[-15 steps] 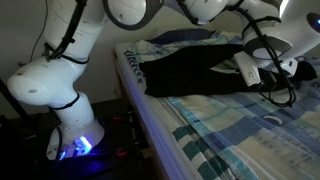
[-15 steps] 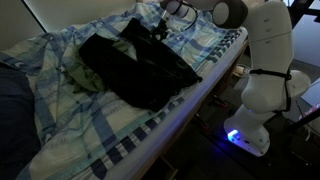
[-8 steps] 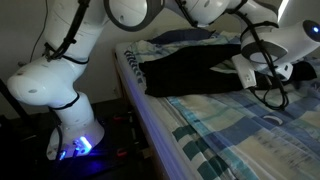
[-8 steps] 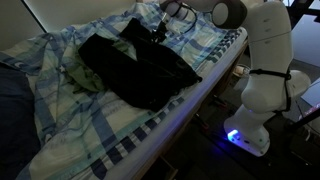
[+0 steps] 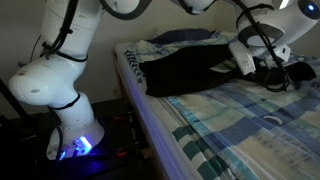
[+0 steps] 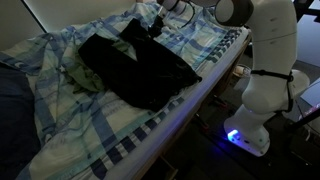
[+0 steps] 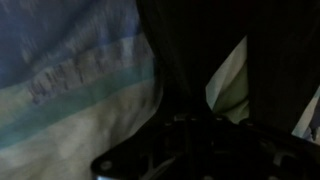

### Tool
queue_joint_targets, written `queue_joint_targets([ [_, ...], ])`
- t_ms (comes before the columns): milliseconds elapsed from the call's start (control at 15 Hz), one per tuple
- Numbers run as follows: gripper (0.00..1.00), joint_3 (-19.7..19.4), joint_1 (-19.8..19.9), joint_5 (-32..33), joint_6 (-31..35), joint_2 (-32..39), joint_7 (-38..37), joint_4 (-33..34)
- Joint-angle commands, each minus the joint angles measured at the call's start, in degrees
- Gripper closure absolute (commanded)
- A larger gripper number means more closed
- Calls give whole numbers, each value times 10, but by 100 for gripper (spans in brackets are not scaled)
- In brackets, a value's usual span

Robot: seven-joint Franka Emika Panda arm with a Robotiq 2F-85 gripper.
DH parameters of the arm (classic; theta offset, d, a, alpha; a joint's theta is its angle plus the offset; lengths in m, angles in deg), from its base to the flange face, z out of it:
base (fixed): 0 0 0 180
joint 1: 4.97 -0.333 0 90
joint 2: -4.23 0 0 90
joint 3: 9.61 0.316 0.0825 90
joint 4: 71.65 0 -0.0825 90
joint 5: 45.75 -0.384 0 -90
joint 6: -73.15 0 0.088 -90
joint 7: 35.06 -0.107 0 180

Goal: Fold the black trousers in half

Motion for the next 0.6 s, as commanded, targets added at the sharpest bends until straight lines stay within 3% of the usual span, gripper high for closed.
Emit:
queue_joint_targets([
  [0,99,1,-23,-2,9,-75,15,-62],
  [533,99,3,-91,25,2,-132,15,-95],
])
